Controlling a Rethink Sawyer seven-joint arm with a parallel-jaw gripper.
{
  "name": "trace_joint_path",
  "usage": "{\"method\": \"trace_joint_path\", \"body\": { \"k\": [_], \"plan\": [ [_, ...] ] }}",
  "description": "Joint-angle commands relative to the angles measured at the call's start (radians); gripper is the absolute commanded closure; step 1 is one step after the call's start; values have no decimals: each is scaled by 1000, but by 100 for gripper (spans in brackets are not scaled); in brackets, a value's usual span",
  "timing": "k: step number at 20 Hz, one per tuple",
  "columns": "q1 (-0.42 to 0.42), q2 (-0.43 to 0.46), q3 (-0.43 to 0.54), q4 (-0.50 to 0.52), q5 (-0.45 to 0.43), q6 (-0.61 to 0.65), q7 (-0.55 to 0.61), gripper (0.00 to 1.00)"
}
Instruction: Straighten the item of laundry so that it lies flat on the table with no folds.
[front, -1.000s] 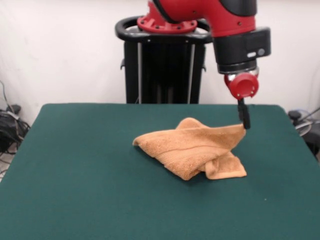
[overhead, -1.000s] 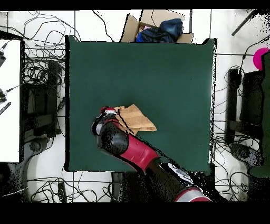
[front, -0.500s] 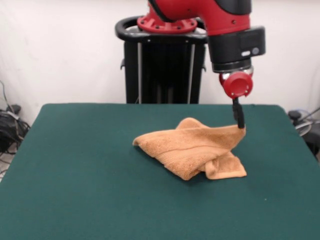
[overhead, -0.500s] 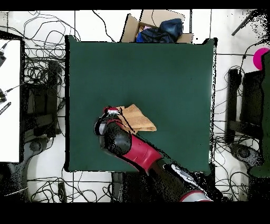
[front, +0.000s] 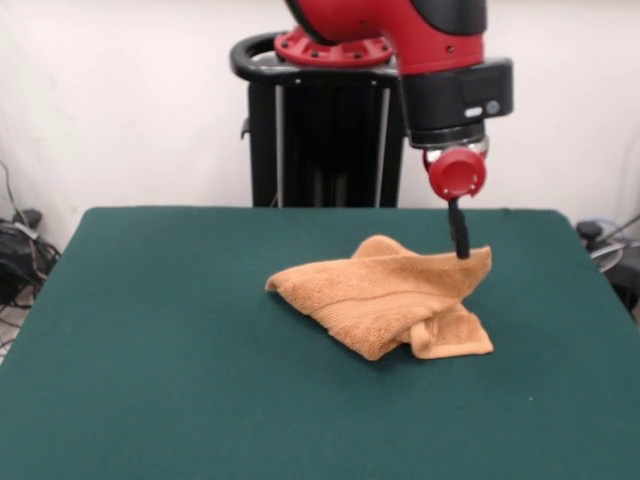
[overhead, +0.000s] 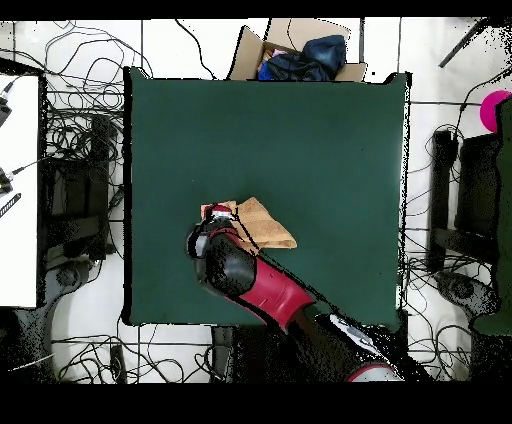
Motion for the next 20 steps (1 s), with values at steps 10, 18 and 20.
{"method": "trace_joint_path", "body": {
  "k": [10, 18, 20],
  "plan": [
    [65, 27, -19, -37, 16, -12, 184, 0],
    [29, 53, 18, -45, -22, -35, 190, 0],
    [27, 64, 12, -51, -30, -44, 185, 0]
  ]
}}
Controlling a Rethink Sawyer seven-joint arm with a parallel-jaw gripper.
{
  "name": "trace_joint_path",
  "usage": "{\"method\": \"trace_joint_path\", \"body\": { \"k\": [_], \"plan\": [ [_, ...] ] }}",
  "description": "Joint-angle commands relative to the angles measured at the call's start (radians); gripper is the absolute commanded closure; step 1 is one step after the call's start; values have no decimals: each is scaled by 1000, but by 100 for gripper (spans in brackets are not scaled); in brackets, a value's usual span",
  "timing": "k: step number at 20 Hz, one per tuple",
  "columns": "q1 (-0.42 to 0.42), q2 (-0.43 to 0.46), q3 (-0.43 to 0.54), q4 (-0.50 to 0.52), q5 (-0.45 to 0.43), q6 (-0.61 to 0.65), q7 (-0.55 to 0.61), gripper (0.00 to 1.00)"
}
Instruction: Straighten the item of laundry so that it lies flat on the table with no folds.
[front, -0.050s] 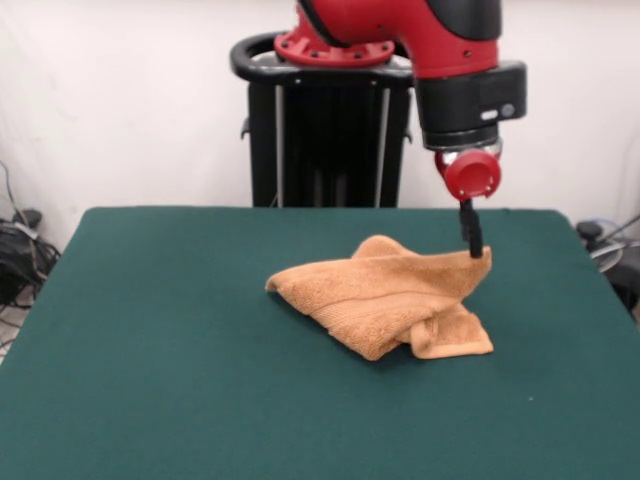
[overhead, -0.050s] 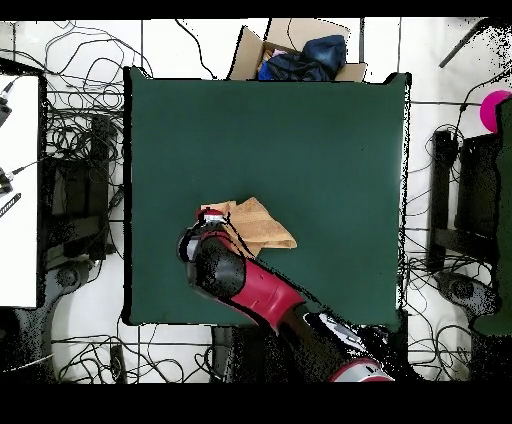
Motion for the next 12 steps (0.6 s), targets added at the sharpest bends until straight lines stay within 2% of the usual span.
{"method": "trace_joint_path", "body": {
  "k": [1, 12],
  "plan": [
    [-10, 59, 25, -56, -20, -48, 183, 0],
    [17, 70, 1, -77, -9, -52, 172, 0]
  ]
}}
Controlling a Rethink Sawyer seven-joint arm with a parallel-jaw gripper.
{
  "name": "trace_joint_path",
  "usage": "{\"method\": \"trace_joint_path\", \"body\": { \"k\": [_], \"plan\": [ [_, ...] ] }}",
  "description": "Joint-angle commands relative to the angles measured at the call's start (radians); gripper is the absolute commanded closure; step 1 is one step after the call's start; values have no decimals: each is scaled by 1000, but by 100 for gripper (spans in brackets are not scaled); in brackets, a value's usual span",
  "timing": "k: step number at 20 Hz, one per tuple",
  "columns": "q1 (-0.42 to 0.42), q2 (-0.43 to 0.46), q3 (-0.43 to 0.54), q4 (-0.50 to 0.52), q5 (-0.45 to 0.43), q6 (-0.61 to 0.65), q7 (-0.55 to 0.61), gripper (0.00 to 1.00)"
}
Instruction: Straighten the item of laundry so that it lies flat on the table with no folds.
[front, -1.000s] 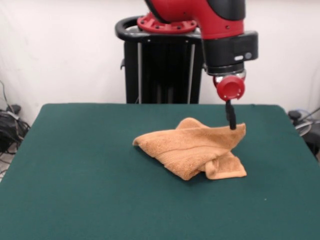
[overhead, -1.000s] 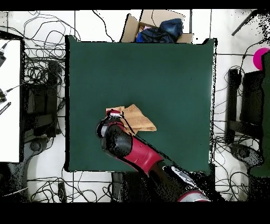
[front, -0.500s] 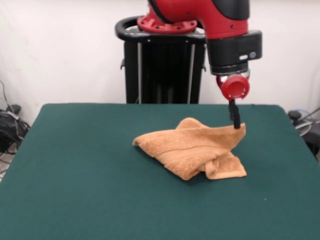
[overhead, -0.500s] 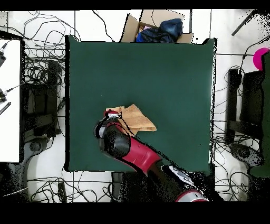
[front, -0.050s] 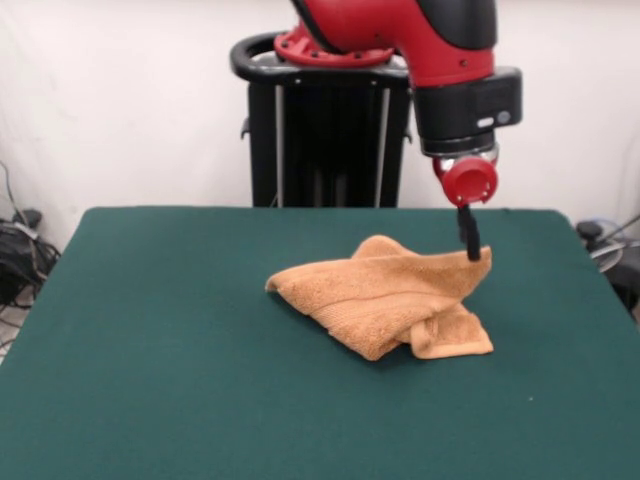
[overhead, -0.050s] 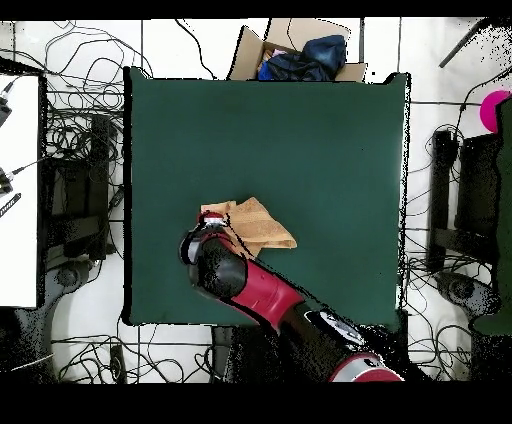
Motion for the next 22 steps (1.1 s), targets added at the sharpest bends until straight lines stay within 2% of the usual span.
{"method": "trace_joint_path", "body": {
  "k": [1, 22],
  "plan": [
    [23, 37, 2, -78, 0, -54, 173, 0],
    [26, 84, 2, -108, -10, -81, 172, 0]
  ]
}}
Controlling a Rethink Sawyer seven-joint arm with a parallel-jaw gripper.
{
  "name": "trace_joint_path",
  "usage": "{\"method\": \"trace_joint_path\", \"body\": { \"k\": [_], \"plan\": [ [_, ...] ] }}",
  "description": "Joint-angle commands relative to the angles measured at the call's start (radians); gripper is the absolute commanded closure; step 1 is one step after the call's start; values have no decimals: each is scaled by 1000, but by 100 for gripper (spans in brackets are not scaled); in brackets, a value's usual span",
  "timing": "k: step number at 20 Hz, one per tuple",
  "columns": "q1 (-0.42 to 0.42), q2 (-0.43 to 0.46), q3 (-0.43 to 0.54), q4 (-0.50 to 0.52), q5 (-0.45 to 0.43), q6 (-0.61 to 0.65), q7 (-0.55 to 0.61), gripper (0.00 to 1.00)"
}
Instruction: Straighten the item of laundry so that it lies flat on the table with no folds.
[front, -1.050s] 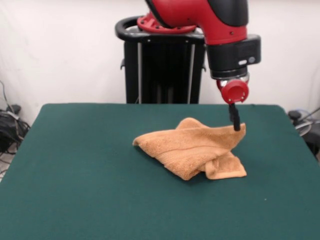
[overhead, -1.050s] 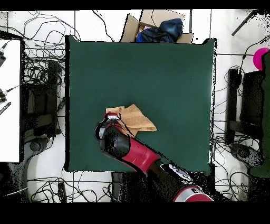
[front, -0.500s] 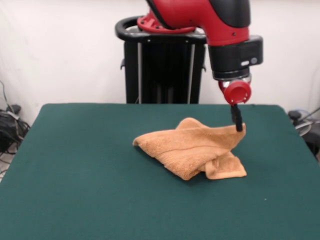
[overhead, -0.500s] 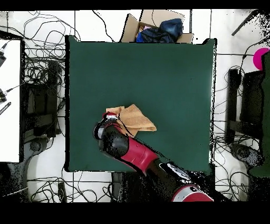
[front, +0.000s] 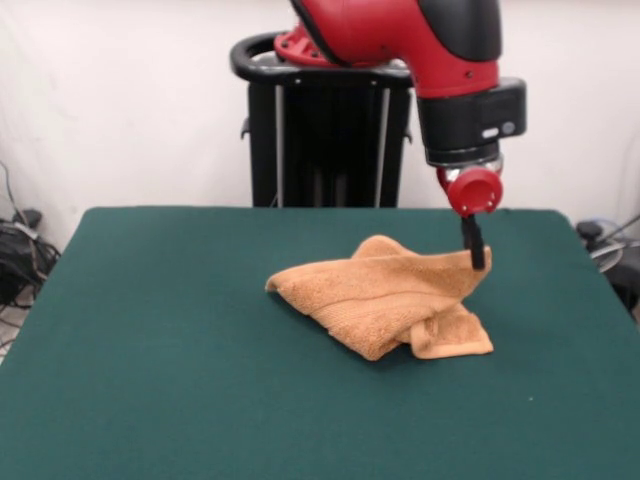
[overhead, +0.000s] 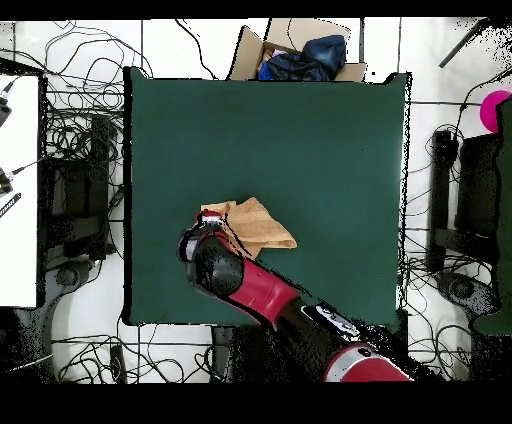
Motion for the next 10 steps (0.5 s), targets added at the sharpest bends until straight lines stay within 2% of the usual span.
{"method": "trace_joint_path", "body": {
  "k": [1, 10],
  "plan": [
    [18, 50, 0, -89, 4, -50, 171, 0],
    [23, 49, -4, -89, 16, -37, 171, 0]
  ]
}}
